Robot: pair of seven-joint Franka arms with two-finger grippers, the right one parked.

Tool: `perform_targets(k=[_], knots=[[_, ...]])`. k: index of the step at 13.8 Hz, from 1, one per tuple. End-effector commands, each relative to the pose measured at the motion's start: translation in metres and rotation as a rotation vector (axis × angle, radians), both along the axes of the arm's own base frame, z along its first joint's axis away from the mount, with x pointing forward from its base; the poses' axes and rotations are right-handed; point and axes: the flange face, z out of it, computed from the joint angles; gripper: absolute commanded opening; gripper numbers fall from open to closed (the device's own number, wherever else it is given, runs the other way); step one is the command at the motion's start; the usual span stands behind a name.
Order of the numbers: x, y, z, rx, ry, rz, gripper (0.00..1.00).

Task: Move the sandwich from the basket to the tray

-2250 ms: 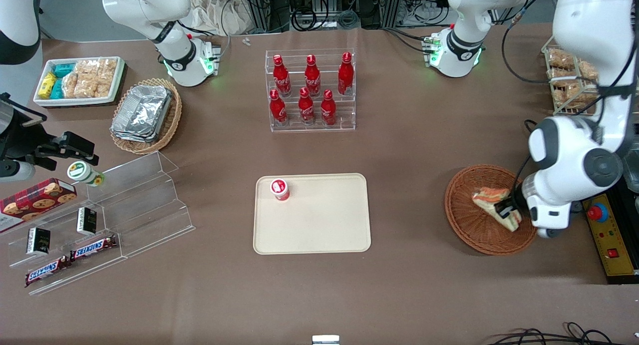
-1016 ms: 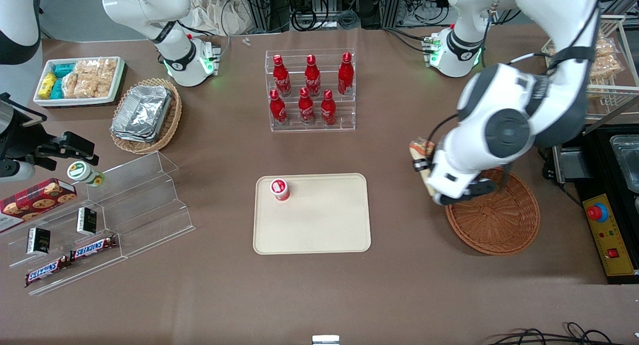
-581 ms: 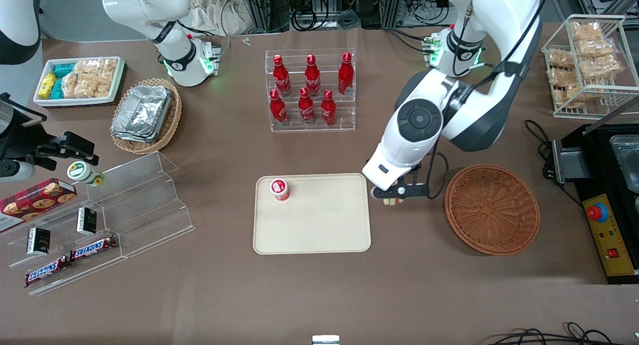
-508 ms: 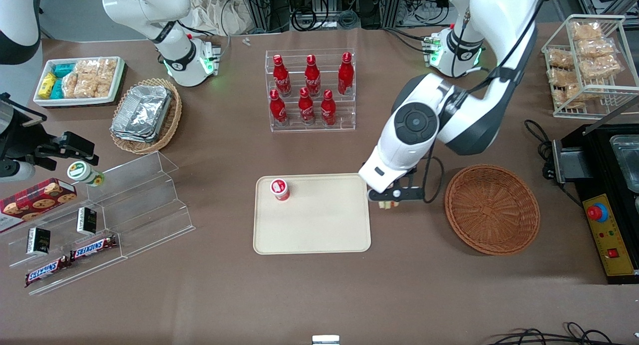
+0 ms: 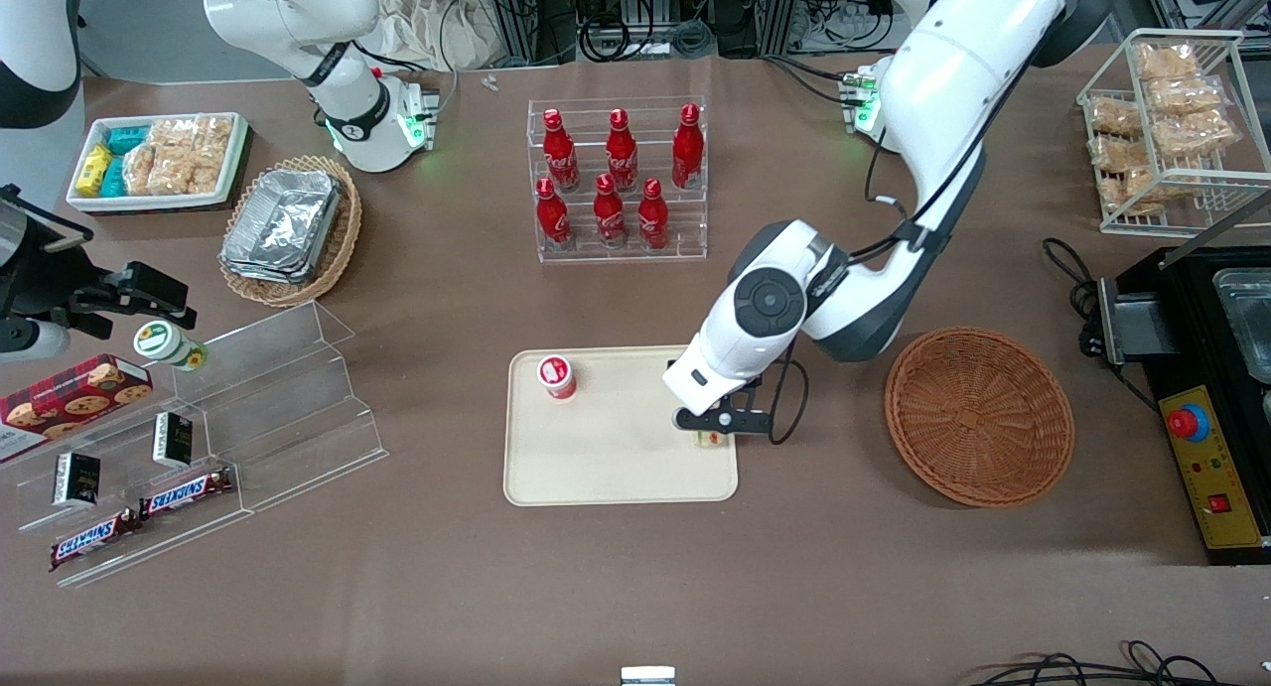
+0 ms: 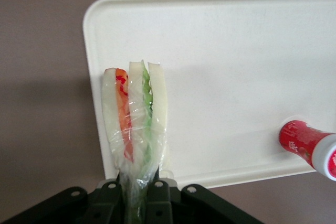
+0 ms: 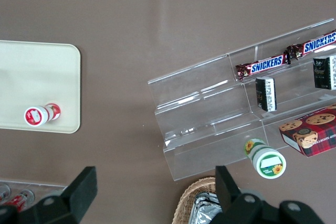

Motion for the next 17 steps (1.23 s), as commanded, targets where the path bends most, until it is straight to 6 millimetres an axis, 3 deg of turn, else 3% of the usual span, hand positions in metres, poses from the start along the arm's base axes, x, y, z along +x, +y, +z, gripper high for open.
perform_targets(k=[1,3,4,5,7,11,13,15,17], knots=[[0.008,-0.004,-0.029,0.002,0.003,-0.033,0.04],[0.01,-0.004,-0.039,-0.01,-0.002,-0.039,0.08],[0.01,-0.003,-0.042,-0.009,0.002,-0.04,0.16],[0.01,-0.002,-0.046,-0.007,0.006,-0.037,0.32],[0.01,-0.002,-0.046,-0.006,0.006,-0.032,1.0],[0.012,0.008,-0.019,0.02,0.033,-0.011,1.0],[0.01,0.023,0.019,0.078,0.069,-0.026,0.99],[0.016,0.061,0.06,0.132,0.104,-0.024,0.99],[0.015,0.096,0.116,0.172,0.102,-0.056,0.99]])
